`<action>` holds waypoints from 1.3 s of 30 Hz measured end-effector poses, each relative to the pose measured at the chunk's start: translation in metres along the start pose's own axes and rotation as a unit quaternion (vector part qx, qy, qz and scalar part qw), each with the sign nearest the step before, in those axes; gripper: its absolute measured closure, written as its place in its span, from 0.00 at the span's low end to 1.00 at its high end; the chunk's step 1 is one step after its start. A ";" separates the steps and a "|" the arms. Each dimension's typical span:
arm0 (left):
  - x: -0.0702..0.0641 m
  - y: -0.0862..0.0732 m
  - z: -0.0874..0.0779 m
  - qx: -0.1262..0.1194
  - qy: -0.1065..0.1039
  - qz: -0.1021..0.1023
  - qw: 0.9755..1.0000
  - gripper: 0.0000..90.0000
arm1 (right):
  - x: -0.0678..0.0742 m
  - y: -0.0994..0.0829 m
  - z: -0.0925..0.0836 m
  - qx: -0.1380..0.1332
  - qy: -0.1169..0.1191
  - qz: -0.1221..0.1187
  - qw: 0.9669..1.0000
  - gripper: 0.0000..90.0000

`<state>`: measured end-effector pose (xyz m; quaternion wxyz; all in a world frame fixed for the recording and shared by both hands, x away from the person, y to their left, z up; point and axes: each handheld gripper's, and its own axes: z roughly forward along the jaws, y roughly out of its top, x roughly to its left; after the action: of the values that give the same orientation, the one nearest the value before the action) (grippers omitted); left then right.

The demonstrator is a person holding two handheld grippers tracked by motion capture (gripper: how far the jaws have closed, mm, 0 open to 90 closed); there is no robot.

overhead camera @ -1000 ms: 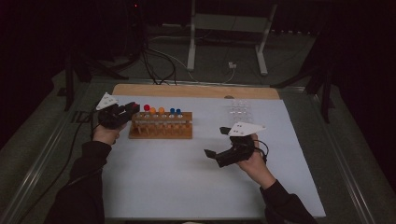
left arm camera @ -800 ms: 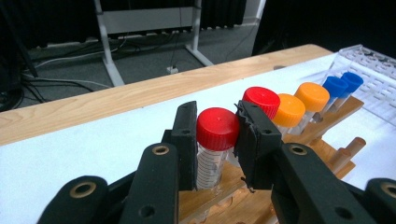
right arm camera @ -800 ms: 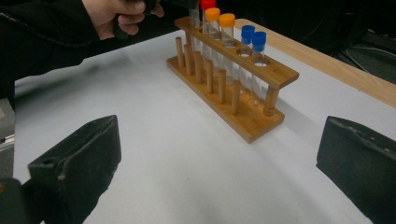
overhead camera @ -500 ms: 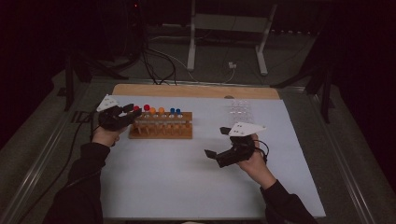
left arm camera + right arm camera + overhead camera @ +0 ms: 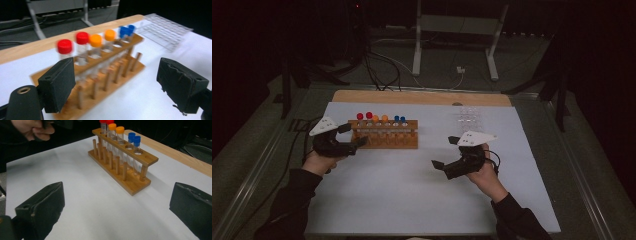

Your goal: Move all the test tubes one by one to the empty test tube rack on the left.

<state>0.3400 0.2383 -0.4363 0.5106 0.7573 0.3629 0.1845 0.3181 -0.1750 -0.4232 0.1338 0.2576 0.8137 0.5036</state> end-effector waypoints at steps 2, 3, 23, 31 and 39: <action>-0.006 -0.003 -0.001 0.009 -0.014 0.005 1.000 0.14 | 0.000 0.000 0.000 -0.001 0.000 0.001 1.000 0.00; -0.008 -0.004 -0.001 0.009 -0.022 0.006 1.000 0.10 | 0.000 0.000 0.000 0.000 -0.001 0.001 1.000 0.00; -0.052 -0.036 0.007 0.047 -0.107 0.042 0.992 0.01 | 0.000 -0.001 0.000 0.002 0.000 0.000 1.000 0.00; -0.060 -0.045 0.012 0.030 -0.119 0.045 0.991 0.01 | 0.000 -0.002 0.000 -0.002 0.001 0.000 1.000 0.00; -0.064 -0.044 0.012 0.022 -0.131 0.048 0.990 0.01 | 0.000 -0.003 0.000 -0.004 0.000 0.000 1.000 0.00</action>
<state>0.2896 0.1929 -0.4752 0.5274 0.8027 0.2598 0.1000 0.3174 -0.1760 -0.4257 0.1346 0.2568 0.8119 0.5067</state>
